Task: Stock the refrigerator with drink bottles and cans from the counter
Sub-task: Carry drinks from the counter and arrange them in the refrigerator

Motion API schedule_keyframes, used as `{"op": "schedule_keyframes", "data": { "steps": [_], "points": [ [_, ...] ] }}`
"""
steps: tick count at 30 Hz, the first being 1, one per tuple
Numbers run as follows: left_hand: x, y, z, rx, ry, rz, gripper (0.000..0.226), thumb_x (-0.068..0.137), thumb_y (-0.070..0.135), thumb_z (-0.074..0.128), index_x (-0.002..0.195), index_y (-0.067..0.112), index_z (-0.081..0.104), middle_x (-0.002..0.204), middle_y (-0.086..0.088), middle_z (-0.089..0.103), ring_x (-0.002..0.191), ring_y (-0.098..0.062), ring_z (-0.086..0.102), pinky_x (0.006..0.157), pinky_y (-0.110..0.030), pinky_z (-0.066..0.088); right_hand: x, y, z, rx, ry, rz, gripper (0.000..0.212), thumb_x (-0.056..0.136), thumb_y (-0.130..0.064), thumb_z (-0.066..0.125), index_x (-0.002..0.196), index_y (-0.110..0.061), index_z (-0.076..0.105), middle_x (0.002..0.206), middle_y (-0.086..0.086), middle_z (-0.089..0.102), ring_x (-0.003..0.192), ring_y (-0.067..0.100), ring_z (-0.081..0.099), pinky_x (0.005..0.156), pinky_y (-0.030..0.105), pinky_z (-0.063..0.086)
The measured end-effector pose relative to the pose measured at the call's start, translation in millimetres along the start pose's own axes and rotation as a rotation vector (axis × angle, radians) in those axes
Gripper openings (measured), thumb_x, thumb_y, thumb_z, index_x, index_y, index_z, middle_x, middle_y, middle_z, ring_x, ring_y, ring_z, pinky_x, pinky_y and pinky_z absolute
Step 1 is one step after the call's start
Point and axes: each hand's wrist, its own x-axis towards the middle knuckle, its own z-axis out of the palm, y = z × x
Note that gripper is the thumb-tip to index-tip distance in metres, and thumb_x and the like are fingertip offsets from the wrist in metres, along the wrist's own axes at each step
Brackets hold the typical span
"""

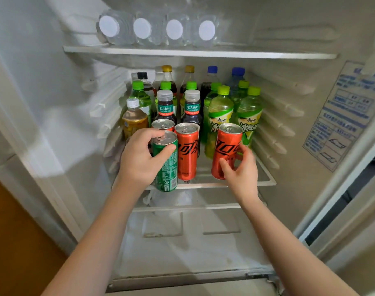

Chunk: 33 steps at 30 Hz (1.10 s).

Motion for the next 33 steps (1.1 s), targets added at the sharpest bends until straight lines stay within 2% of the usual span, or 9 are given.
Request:
{"op": "schedule_keyframes", "data": {
  "steps": [9, 11, 14, 16, 20, 25, 27, 30, 33],
  "points": [
    [-3, 1, 3, 0.002, 0.029, -0.034, 0.031, 0.079, 0.031, 0.072, 0.108, 0.028, 0.061, 0.113, 0.006, 0.062, 0.105, -0.016, 0.059, 0.086, -0.047, 0.053, 22, 32, -49, 0.034, -0.044, 0.097, 0.061, 0.084, -0.017, 0.068, 0.139, -0.018, 0.042, 0.128, -0.004, 0.052, 0.121, 0.015, 0.051, 0.104, 0.044, 0.043],
    [-2, 1, 4, 0.016, 0.038, -0.044, 0.031, 0.078, 0.034, 0.072, 0.107, 0.03, 0.061, 0.112, 0.007, 0.062, 0.105, -0.015, 0.059, 0.086, -0.047, 0.053, 21, 35, -50, 0.006, -0.035, 0.106, 0.067, 0.078, -0.023, 0.073, 0.138, -0.023, 0.043, 0.127, -0.007, 0.055, 0.117, 0.012, 0.053, 0.101, 0.038, 0.044],
    [-3, 2, 6, 0.02, 0.05, -0.068, 0.031, 0.078, 0.034, 0.072, 0.107, 0.032, 0.061, 0.112, 0.007, 0.063, 0.105, -0.015, 0.06, 0.087, -0.047, 0.052, 17, 36, -46, -0.026, -0.033, 0.16, 0.079, 0.063, -0.029, 0.084, 0.132, -0.029, 0.046, 0.113, -0.017, 0.057, 0.096, 0.0, 0.055, 0.085, 0.023, 0.043],
    [-3, 2, 6, 0.029, 0.052, -0.074, 0.031, 0.078, 0.034, 0.072, 0.107, 0.03, 0.062, 0.112, 0.006, 0.064, 0.105, -0.016, 0.061, 0.087, -0.047, 0.052, 19, 38, -44, -0.031, -0.008, 0.186, 0.076, 0.061, -0.026, 0.085, 0.129, -0.027, 0.049, 0.112, -0.014, 0.061, 0.091, 0.0, 0.055, 0.081, 0.023, 0.044],
    [-4, 4, 7, 0.064, 0.071, -0.073, 0.033, 0.077, 0.037, 0.072, 0.108, 0.03, 0.062, 0.112, 0.008, 0.063, 0.104, -0.015, 0.061, 0.086, -0.046, 0.053, 25, 44, -47, -0.034, 0.007, 0.189, 0.071, 0.067, -0.02, 0.08, 0.131, -0.022, 0.048, 0.12, -0.003, 0.063, 0.102, 0.012, 0.06, 0.089, 0.031, 0.049],
    [-6, 8, 9, 0.086, 0.089, -0.071, 0.035, 0.078, 0.037, 0.072, 0.11, 0.029, 0.062, 0.113, 0.009, 0.063, 0.105, -0.014, 0.06, 0.086, -0.044, 0.054, 22, 43, -56, 0.008, -0.003, 0.199, 0.082, 0.07, -0.019, 0.08, 0.141, -0.018, 0.037, 0.133, -0.001, 0.055, 0.114, 0.012, 0.055, 0.094, 0.026, 0.042],
    [-6, 8, 10, 0.091, 0.091, -0.073, 0.036, 0.078, 0.038, 0.072, 0.111, 0.029, 0.061, 0.113, 0.009, 0.063, 0.105, -0.014, 0.06, 0.086, -0.044, 0.053, 8, 33, -56, -0.034, 0.143, 0.112, 0.077, 0.075, -0.021, 0.076, 0.14, -0.009, 0.038, 0.137, 0.007, 0.049, 0.123, 0.021, 0.049, 0.104, 0.032, 0.038],
    [-7, 7, 10, 0.092, 0.087, -0.077, 0.036, 0.077, 0.04, 0.071, 0.11, 0.03, 0.061, 0.112, 0.008, 0.064, 0.104, -0.014, 0.061, 0.086, -0.045, 0.053, -23, 10, -43, -0.125, 0.344, -0.207, 0.05, 0.078, -0.016, 0.067, 0.122, 0.0, 0.051, 0.116, 0.015, 0.056, 0.11, 0.026, 0.052, 0.1, 0.024, 0.035],
    [-7, 9, 10, 0.068, 0.091, -0.07, 0.037, 0.074, 0.047, 0.068, 0.107, 0.033, 0.06, 0.111, 0.009, 0.064, 0.104, -0.014, 0.061, 0.085, -0.046, 0.054, -33, -12, -18, -0.103, 0.123, -0.305, 0.048, 0.077, -0.015, 0.072, 0.118, 0.0, 0.053, 0.111, 0.013, 0.059, 0.104, 0.024, 0.054, 0.096, 0.019, 0.035]
  ]
}}
